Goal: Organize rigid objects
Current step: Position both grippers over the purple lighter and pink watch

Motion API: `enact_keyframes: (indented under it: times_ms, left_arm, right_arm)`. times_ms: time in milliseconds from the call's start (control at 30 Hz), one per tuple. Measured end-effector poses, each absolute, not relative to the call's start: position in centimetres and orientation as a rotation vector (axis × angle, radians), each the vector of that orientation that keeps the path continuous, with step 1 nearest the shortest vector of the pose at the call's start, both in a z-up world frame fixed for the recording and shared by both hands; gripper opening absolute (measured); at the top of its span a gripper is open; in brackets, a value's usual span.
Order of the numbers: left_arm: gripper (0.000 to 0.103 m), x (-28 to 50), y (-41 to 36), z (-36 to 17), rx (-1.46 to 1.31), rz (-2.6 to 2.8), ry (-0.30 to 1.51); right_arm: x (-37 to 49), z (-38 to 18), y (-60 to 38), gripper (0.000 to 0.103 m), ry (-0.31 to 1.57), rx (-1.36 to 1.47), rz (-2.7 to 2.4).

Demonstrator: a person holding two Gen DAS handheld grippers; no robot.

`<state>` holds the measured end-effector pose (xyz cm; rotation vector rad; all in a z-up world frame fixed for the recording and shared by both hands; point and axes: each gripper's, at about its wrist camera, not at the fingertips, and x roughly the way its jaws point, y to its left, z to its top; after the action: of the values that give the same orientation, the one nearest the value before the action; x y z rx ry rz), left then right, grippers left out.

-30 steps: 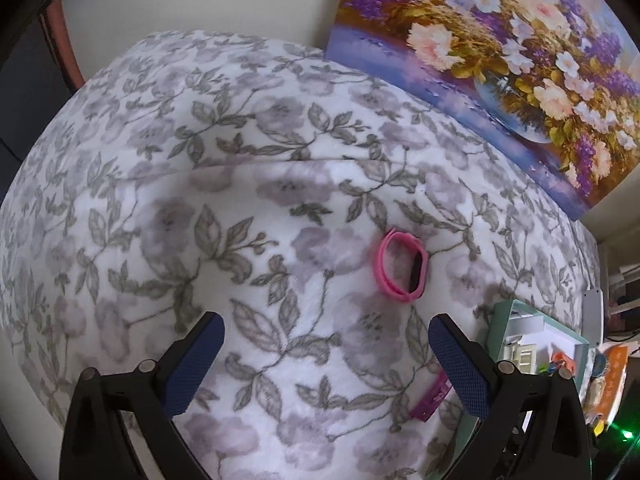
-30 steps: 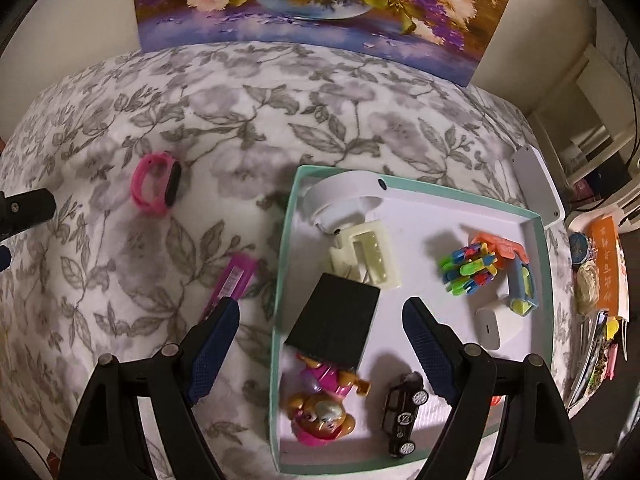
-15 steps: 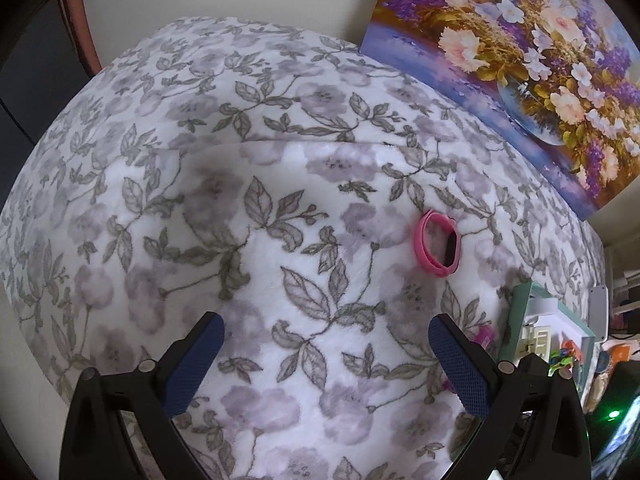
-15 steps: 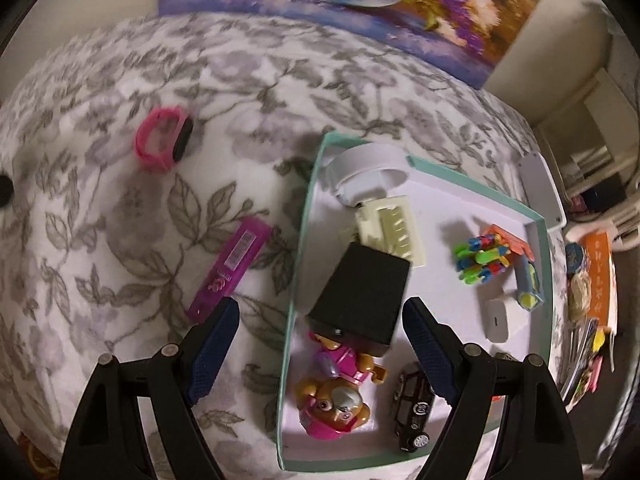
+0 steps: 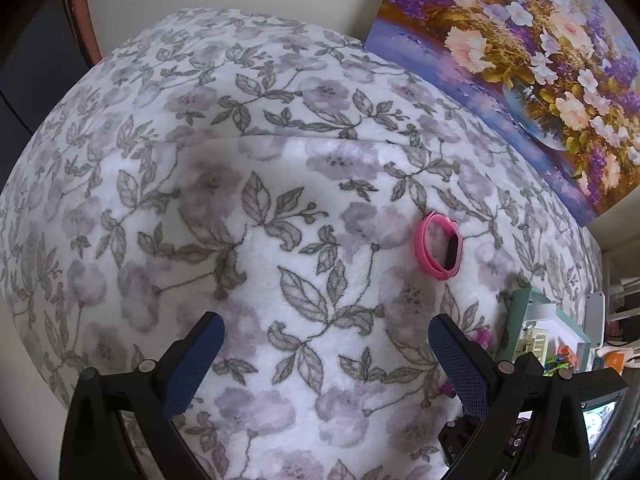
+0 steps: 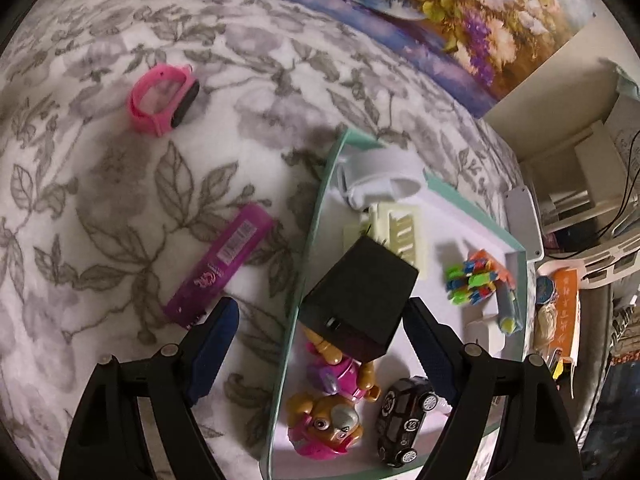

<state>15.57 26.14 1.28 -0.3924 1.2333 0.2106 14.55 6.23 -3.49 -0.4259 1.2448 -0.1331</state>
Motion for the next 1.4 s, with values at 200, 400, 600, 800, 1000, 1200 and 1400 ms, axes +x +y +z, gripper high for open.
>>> enact_keyframes:
  times_ms: [200, 400, 600, 800, 1000, 1200, 1400]
  left_arm:
    - [0.103, 15.5, 26.4, 1.4, -0.411, 0.213, 1.225]
    - [0.103, 15.4, 26.6, 1.6, -0.425, 0.212, 1.217]
    - [0.103, 15.4, 26.7, 1.6, -0.437, 0.214, 1.218]
    - [0.103, 15.6, 26.8, 1.3, -0.443, 0.210, 1.224]
    - [0.103, 15.8, 27.5, 1.0, -0.464, 0.224, 1.224]
    - [0.103, 15.8, 28.3, 0.7, -0.493, 0.244, 1.224]
    - [0.103, 15.7, 28.7, 0.7, -0.505, 0.257, 1.217]
  right_arm:
    - [14.4, -2.7, 6.7, 0.085, 1.208, -0.471, -0.105]
    - [14.0, -4.5, 8.1, 0.085, 1.202, -0.626, -0.125]
    - [13.8, -4.8, 10.1, 0.085, 1.153, -0.686, -0.108]
    - [14.7, -4.5, 11.1, 0.085, 1.121, -0.627, -0.064]
    - [16.1, -4.5, 11.0, 0.085, 1.117, -0.547, -0.051]
    - [17.4, -2.7, 8.6, 0.085, 1.120, -0.337, -0.029]
    - [17.9, -0.9, 6.2, 0.085, 1.109, -0.163, 0.000]
